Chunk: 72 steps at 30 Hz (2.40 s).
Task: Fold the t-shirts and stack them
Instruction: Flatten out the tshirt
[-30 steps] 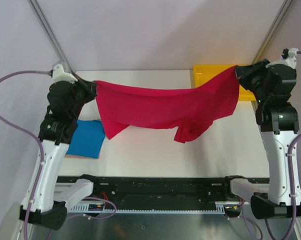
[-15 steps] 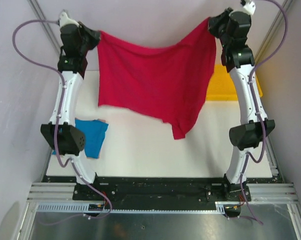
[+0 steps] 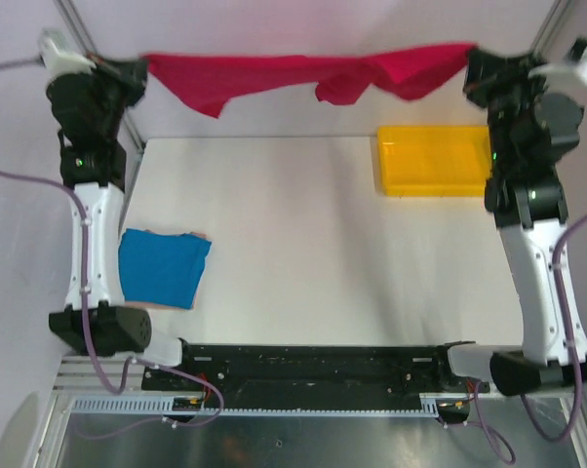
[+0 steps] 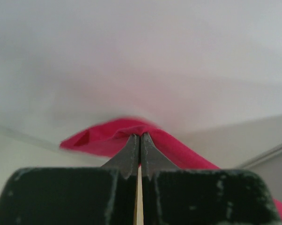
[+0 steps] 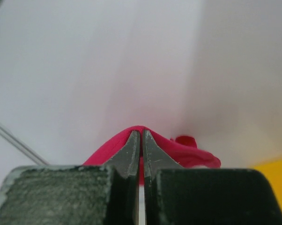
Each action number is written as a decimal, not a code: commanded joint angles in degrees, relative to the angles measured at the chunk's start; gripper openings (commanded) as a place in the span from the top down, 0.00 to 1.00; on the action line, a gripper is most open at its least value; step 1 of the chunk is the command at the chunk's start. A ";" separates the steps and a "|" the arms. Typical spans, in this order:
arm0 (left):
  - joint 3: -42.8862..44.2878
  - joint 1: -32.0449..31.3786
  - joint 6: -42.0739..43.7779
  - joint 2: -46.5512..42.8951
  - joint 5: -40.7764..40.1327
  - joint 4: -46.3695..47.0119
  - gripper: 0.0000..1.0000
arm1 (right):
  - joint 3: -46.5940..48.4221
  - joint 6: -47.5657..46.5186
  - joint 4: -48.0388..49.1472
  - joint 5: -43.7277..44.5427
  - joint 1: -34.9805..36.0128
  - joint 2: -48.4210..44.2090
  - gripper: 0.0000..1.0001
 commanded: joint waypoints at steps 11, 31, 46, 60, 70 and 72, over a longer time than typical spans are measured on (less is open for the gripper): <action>-69.87 -0.09 3.33 -24.77 1.54 -1.29 1.00 | -59.85 8.10 -23.89 -9.79 0.01 -23.04 1.00; -85.51 -0.13 3.79 -36.86 -3.42 -7.71 1.00 | -76.31 12.35 -39.70 -20.64 -1.53 -37.35 1.00; -87.42 -0.17 2.61 -36.69 -3.05 -8.83 1.00 | -73.34 13.48 -44.25 -16.93 5.17 -41.71 0.69; -87.78 -0.13 2.40 -35.82 -3.14 -8.81 1.00 | -65.90 9.04 -15.24 -1.93 4.27 -15.28 0.59; -87.56 -0.13 2.53 -36.59 -2.42 -8.84 1.00 | -64.75 10.05 -1.70 -1.46 0.73 1.47 0.72; -87.52 -0.13 2.27 -36.54 -2.39 -8.81 1.00 | -64.74 10.49 -1.62 -0.29 0.27 3.39 0.72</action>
